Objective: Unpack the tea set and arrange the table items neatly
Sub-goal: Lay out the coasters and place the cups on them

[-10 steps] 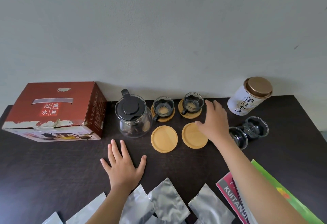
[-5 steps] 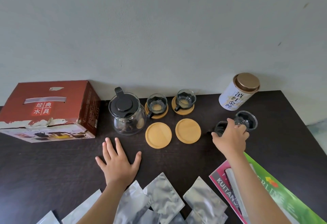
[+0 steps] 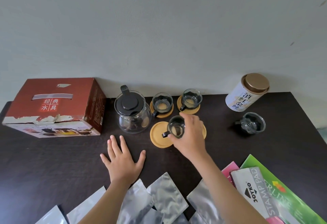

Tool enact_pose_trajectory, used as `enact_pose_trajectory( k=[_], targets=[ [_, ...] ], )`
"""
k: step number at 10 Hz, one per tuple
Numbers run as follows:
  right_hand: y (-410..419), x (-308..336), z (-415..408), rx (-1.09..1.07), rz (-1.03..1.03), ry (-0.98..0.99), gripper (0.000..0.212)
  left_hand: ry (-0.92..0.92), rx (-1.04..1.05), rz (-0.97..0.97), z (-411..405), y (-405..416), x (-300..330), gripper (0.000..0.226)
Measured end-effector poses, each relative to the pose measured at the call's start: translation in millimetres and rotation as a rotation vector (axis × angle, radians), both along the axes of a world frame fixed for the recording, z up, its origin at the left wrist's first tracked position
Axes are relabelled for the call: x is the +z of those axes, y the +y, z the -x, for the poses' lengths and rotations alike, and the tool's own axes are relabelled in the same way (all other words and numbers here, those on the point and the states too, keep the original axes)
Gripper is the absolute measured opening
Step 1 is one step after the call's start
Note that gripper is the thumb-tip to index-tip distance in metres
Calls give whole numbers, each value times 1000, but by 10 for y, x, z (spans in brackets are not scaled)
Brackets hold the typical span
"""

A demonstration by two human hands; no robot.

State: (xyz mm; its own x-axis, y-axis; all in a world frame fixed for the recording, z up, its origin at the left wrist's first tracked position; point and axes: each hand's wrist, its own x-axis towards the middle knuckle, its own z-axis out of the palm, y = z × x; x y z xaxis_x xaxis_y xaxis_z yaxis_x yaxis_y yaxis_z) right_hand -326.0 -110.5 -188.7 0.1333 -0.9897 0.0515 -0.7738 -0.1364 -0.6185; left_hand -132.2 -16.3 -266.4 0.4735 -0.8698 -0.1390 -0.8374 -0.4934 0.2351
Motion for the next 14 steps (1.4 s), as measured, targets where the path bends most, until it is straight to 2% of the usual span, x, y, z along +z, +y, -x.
enact_pose_trajectory(
  k=[2, 5, 8, 9, 10, 11, 12, 13, 14],
  targets=[
    [7, -163, -325, 99, 21, 42, 78, -6, 3, -7, -7, 4, 0, 101],
    [13, -226, -383, 152, 56, 66, 77, -6, 3, -5, -12, -2, -9, 100],
    [-62, -92, -8, 166, -25, 105, 103, -2, 6, 4, -11, -1, -14, 100],
    [-110, -70, 328, 73, -26, 140, 96, -3, 2, 4, -16, 5, -26, 100],
    [-192, -142, 718, -131, 57, 195, 79, -3, 4, 9, -7, 13, -22, 99],
    [-361, -200, 1094, -404, 111, 345, 64, -1, 2, 19, 8, 7, -16, 95],
    [-538, -165, 1360, -620, -69, 406, 72, 0, 4, 18, 3, 11, -21, 98],
    [-689, -165, 1520, -703, -256, 340, 85, 0, 4, 18, 1, 12, -31, 100],
    [-764, -213, 1556, -707, -299, 305, 83, -4, 4, 16, 1, 6, -28, 100]
  ],
)
